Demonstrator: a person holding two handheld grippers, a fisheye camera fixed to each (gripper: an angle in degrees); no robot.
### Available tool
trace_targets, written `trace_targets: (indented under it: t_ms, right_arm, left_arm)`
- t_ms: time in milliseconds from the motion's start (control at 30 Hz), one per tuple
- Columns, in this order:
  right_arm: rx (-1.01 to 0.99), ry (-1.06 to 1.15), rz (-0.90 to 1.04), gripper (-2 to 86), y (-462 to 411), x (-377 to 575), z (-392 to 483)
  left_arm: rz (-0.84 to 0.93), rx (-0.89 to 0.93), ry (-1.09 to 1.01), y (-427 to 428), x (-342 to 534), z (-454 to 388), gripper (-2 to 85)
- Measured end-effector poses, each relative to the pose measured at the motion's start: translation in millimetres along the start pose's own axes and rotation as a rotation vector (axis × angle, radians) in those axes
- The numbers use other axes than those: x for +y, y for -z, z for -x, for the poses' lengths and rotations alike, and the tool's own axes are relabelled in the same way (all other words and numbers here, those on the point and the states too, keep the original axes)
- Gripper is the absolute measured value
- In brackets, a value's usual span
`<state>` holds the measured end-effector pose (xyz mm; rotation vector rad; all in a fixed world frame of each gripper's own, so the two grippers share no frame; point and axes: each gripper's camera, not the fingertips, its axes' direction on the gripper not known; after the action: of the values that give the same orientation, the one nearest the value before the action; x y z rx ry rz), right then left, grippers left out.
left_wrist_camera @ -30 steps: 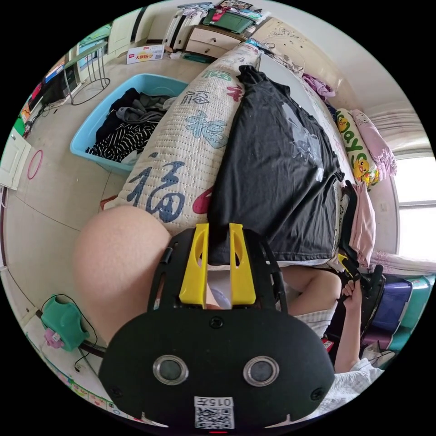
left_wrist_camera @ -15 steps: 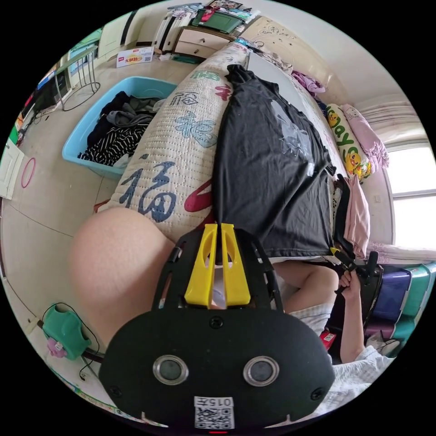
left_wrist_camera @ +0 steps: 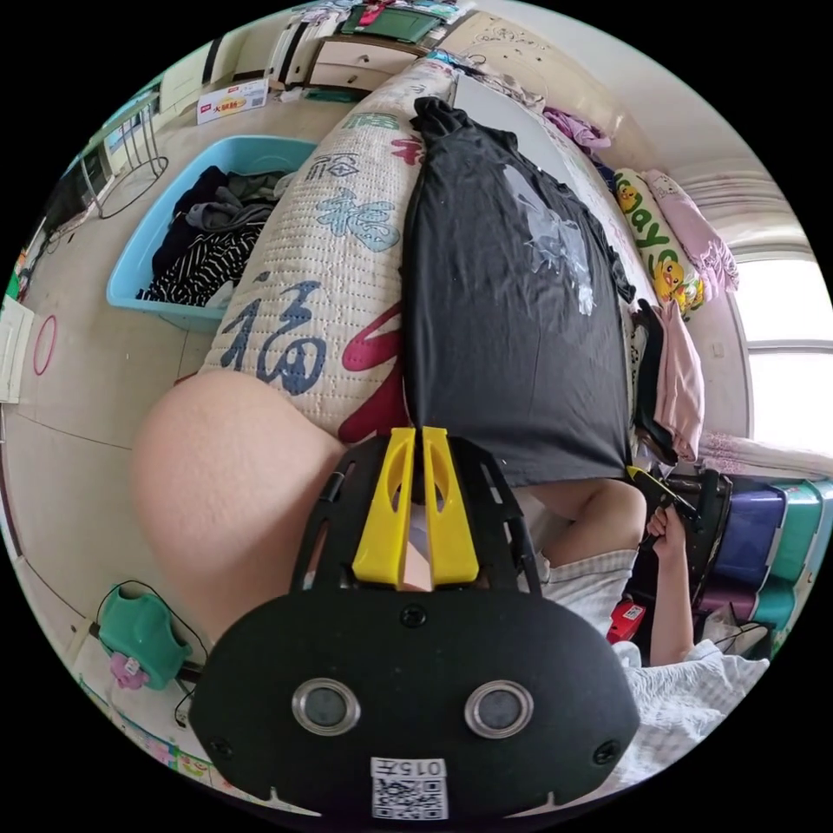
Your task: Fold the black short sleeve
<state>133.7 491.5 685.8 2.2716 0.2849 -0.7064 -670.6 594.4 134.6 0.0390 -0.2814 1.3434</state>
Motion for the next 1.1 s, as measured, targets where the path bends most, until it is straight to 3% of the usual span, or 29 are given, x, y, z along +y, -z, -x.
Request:
trace_targets:
  t_ms: [500,633,833,1100]
  right_arm:
    - [-0.027,-0.112,-0.027,0.3,-0.4,0.3,-30.8]
    - [-0.047,-0.09,-0.072,3.4,1.7,-8.7,-28.2]
    - [-0.093,-0.049,0.016,7.7,-14.9,-46.4,-21.4]
    - [-0.142,-0.096,0.153,4.1,-47.0,-76.9,-29.2]
  left_arm:
    - [-0.124,0.107,0.055,39.0,15.2,9.6,0.6]
    - [-0.062,0.091,0.047,29.0,3.9,3.8,2.1]
    - [0.075,0.002,-0.008,7.1,-16.5,-18.7,4.8]
    - [0.082,0.017,0.01,5.5,-19.5,-22.6,0.9]
